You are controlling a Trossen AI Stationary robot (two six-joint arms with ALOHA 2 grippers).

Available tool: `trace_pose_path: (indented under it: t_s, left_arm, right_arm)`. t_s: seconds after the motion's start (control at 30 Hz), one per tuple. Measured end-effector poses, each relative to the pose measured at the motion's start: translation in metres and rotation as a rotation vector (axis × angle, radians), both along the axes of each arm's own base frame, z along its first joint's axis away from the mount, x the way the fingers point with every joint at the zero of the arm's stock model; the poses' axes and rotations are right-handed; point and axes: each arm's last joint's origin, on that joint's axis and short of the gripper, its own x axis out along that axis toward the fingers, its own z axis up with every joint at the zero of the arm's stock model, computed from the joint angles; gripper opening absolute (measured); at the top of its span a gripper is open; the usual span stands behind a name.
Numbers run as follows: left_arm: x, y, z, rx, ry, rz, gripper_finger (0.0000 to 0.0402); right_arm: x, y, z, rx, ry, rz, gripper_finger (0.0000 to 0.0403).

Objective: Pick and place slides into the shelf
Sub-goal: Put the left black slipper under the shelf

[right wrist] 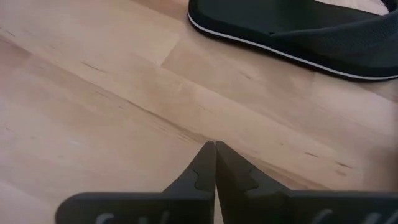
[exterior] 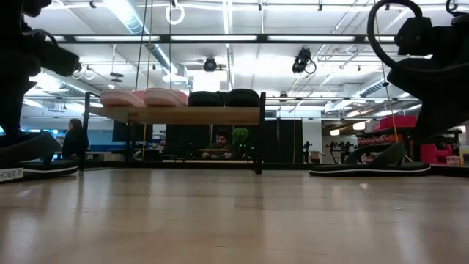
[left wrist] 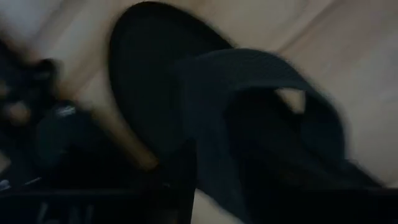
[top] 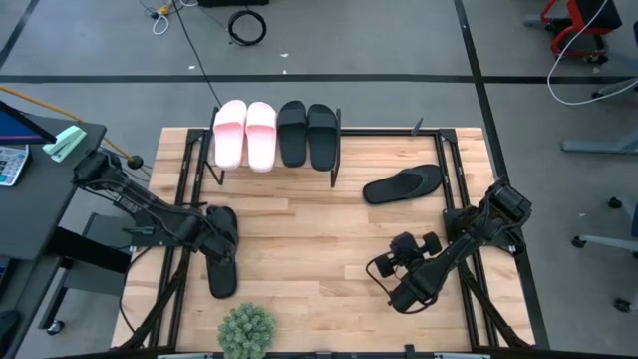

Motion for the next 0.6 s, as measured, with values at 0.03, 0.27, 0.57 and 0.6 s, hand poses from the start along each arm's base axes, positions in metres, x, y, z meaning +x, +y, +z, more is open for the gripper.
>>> trace_pose_path:
  t_s: [0.03, 0.27, 0.57, 0.6]
  left_arm:
    - [0.0, 0.0, -0.002, -0.007, -0.006, 0.0, 0.0131]
    - [-0.002, 0.002, -0.01, 0.012, -0.004, 0.008, 0.0121]
    - [0.006, -0.001, -0.016, 0.058, -0.005, -0.044, 0.0021]
    - [0.008, -0.002, -0.017, 0.05, -0.019, -0.057, 0.0013]
  right_arm:
    - [0.0, 0.0, 0.0, -0.001, 0.005, 0.005, 0.0009]
    - [0.0, 0.0, 0.0, -0.02, 0.008, 0.025, 0.0009]
    - [0.002, -0.002, 0.0, -0.026, 0.024, 0.033, 0.0009]
    - [0.002, -0.003, 0.0, -0.026, 0.025, 0.031, 0.0009]
